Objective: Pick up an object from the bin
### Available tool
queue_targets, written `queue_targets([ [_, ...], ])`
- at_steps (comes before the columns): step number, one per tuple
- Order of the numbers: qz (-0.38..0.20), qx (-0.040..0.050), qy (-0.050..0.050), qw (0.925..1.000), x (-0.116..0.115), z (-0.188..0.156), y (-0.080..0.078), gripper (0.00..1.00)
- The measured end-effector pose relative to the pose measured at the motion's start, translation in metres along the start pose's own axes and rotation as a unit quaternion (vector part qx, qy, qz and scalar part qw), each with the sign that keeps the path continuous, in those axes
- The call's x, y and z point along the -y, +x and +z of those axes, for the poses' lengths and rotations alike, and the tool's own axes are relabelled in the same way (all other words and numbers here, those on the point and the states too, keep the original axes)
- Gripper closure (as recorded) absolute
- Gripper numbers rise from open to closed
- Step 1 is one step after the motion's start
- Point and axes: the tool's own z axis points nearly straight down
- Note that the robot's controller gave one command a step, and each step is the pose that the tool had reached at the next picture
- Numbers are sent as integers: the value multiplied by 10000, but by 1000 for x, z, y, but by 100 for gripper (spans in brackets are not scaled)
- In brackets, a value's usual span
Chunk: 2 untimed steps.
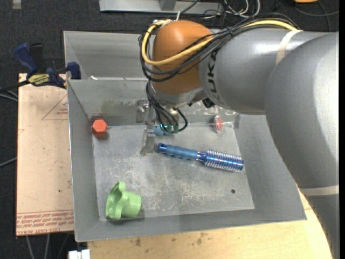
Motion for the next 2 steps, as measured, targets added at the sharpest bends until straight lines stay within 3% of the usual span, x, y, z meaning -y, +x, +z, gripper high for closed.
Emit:
queue_targets([
  [1, 343, 27, 0, 9994, 83, 93, 1, 0],
  [2, 313, 51, -8, 9995, 79, 88, 0, 100],
])
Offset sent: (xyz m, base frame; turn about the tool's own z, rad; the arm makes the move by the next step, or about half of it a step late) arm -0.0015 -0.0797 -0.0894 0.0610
